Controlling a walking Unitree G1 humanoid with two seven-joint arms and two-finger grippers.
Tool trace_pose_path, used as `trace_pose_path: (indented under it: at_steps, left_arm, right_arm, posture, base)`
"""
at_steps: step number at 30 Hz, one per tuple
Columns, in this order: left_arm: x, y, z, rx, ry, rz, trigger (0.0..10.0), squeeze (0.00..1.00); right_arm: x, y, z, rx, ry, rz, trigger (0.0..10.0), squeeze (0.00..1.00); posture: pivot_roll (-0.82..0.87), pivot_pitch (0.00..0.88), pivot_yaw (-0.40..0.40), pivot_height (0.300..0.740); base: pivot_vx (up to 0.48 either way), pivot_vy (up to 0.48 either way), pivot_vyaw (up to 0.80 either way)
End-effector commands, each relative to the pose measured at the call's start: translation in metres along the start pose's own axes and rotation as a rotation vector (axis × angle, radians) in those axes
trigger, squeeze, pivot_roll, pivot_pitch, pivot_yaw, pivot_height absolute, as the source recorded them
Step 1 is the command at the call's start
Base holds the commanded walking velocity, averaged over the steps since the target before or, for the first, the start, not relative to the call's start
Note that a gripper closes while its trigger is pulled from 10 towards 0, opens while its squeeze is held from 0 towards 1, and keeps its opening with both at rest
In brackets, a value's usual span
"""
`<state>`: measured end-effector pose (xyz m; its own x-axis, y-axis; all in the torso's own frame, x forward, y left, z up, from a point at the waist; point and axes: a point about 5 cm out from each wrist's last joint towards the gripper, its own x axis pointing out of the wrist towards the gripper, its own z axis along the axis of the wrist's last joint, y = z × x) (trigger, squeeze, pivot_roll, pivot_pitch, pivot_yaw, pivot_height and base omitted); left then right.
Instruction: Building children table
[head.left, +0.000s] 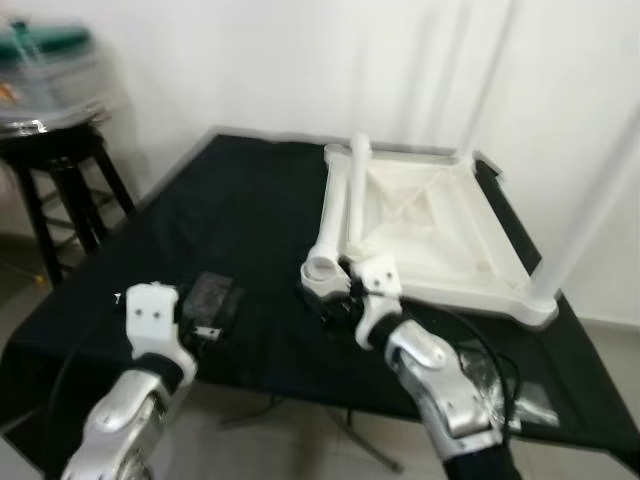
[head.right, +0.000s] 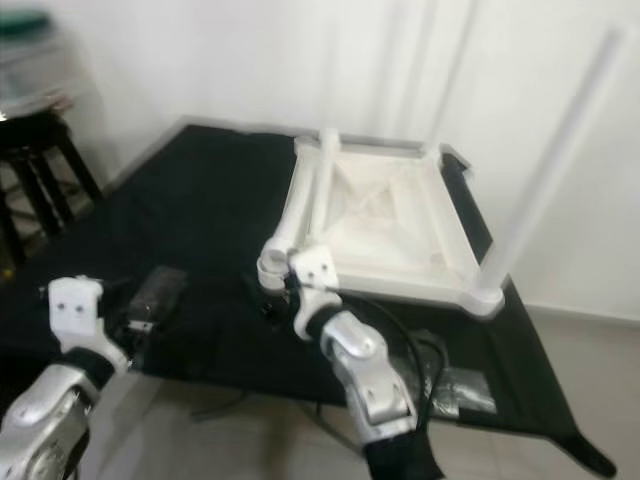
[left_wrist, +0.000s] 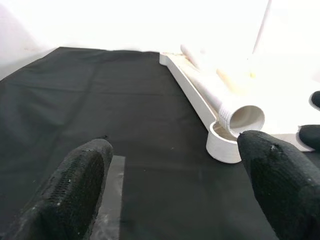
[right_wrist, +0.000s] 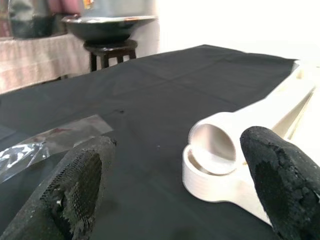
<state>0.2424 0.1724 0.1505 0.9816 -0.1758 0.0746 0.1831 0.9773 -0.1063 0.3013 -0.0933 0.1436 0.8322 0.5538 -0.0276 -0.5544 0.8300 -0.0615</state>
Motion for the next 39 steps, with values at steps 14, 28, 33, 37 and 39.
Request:
trace_pose_path:
  at_steps: [14,28,33,37,39]
  left_arm:
    - [0.014,-0.001,0.022,0.155,-0.06,-0.094,10.0,0.0]
    - [0.037,0.013,0.037,0.735,0.018,-0.217,10.0,1.0]
    - [0.043,0.033,0.041,0.97,0.09,-0.205,10.0,1.0]
    - [0.046,0.047,0.046,1.065,0.13,-0.206,10.0,1.0]
    - [0.047,0.06,0.053,1.147,0.174,-0.206,10.0,1.0]
  right_arm:
    - [-0.002,-0.002,-0.002,0.009,-0.003,-0.011,10.0,0.0]
    - [-0.004,0.003,0.0,0.024,-0.022,0.001,10.0,0.0]
    - [-0.005,0.003,0.001,0.023,-0.022,0.004,10.0,0.0]
    - [-0.006,0.004,0.001,0.025,-0.022,0.007,10.0,0.0]
    - [-0.008,0.005,0.002,0.029,-0.021,0.01,10.0,0.0]
  posture:
    - [-0.07,0.015,0.044,0.74]
    - [-0.08,0.023,0.061,0.74]
    - [-0.08,0.032,0.061,0.74]
    - [-0.09,0.044,0.067,0.74]
    - [-0.1,0.054,0.072,0.74]
  base:
    - [0.0,0.0,-0.8]
    - [0.0,0.0,-0.69]
    - [0.0,0.0,0.0]
    - [0.0,0.0,0.0]
    - [0.0,0.0,0.0]
